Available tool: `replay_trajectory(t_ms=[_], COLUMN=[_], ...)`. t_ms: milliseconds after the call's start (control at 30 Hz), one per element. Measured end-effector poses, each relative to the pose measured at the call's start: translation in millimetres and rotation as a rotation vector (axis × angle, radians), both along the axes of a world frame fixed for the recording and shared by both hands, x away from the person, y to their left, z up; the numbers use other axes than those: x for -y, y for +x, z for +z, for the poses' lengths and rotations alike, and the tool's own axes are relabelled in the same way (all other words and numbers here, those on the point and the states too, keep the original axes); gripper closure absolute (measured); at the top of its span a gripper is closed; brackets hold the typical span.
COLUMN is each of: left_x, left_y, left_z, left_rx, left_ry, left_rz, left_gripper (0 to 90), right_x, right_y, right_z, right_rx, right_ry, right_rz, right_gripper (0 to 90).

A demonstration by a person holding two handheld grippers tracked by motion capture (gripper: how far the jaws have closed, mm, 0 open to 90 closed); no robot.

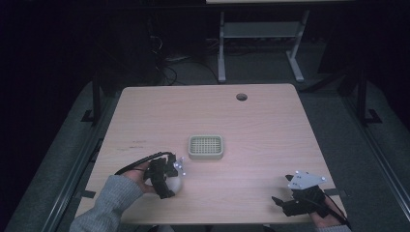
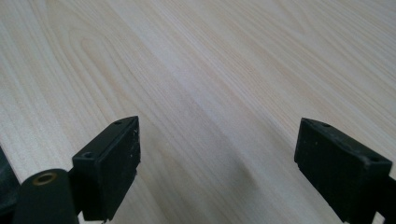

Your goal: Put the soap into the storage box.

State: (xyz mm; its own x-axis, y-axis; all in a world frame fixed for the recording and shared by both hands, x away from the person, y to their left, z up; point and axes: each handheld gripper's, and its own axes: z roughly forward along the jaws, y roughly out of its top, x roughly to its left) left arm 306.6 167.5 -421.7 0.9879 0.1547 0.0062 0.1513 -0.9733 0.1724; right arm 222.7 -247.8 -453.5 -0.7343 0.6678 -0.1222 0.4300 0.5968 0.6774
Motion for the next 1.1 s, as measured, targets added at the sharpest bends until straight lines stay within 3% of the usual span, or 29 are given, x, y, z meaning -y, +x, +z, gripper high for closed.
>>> replay_trajectory(t_ms=[567,1100], left_x=[5.1,19.3], left_y=[5.1,12.0], left_z=[11.2,22.2], left_rx=[0.016,0.0], left_ry=[-0.002,0.016], left_rz=[-0.016,-0.041], left_gripper=[24.2,24.2], right_x=[0.1,-1.1], right_y=[1.0,0.7], right_z=[-0.4,0.4], right_rx=[-0.001,0.002], right_ry=[0.005,0.001], right_rz=[-0.004,0.0], right_gripper=[14.0,13.9])
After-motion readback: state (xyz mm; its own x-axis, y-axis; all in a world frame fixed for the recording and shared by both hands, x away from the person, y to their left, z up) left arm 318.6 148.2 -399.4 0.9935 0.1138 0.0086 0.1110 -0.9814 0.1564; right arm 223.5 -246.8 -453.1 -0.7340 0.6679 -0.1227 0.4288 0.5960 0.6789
